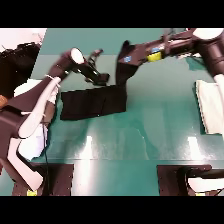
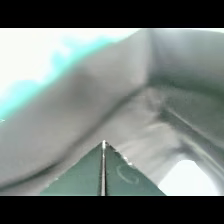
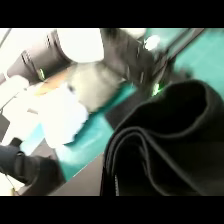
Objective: Fold the shirts.
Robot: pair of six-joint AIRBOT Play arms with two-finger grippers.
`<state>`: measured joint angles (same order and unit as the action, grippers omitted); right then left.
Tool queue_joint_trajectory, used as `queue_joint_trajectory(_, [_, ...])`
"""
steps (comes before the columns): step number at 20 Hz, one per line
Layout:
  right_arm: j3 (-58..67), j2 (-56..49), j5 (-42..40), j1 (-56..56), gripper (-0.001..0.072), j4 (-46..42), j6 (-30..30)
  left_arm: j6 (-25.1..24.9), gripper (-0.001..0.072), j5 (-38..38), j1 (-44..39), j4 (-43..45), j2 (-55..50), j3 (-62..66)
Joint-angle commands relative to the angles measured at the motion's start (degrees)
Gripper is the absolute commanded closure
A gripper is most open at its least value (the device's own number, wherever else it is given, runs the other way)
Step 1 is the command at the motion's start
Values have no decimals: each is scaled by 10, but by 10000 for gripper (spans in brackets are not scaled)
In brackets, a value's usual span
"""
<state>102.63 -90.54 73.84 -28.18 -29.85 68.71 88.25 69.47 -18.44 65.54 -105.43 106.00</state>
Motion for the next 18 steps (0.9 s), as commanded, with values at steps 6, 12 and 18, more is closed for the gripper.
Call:
queue_joint_trajectory(6, [141,-212,-82,-199,524,33,-63,-2,686,60,184,192,221,46])
queue_joint_trajectory(12, [88,-214,-64,-178,239,3,-65,-4,686,63,244,192,295,46])
queue_joint_trajectory(18, [-144,-91,-74,3,261,-150,22,-8,686,72,244,164,296,44])
